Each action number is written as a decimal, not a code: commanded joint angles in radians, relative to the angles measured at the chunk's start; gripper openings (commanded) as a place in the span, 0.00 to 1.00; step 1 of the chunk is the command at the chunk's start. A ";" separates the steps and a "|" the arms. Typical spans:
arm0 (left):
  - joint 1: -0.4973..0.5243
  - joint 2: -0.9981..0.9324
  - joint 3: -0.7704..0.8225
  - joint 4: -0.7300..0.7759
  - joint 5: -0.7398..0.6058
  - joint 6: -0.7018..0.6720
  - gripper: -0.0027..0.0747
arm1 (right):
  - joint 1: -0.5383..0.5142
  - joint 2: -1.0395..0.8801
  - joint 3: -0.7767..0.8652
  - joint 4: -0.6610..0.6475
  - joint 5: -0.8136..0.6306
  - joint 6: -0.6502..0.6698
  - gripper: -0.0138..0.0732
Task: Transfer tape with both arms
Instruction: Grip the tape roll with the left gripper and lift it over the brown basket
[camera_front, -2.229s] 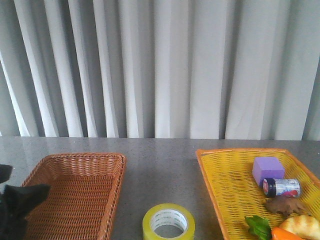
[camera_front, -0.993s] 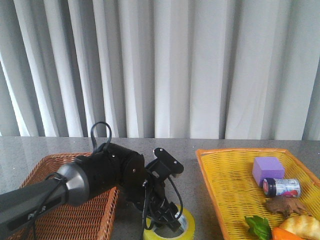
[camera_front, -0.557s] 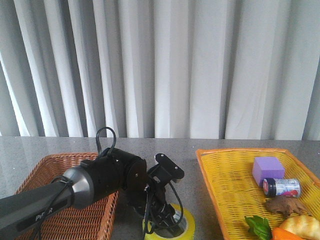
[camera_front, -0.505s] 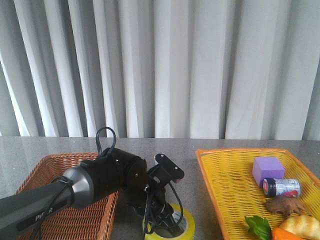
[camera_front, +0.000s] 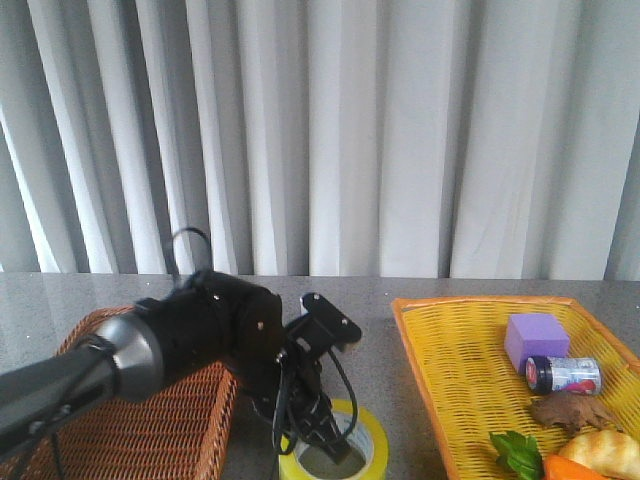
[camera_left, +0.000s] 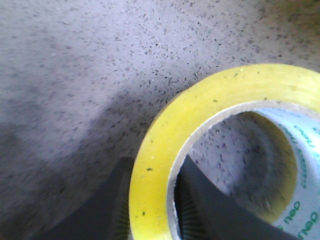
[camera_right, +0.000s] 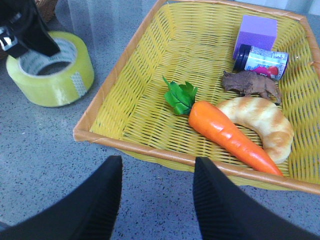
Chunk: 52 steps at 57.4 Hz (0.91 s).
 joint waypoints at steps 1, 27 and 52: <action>0.000 -0.127 -0.041 -0.013 -0.043 -0.005 0.20 | -0.005 0.006 -0.024 -0.004 -0.065 0.002 0.54; 0.042 -0.314 -0.041 0.245 0.012 -0.106 0.20 | -0.005 0.006 -0.024 -0.004 -0.065 0.002 0.54; 0.320 -0.319 -0.040 0.256 0.092 -0.215 0.20 | -0.005 0.006 -0.024 -0.004 -0.065 0.001 0.54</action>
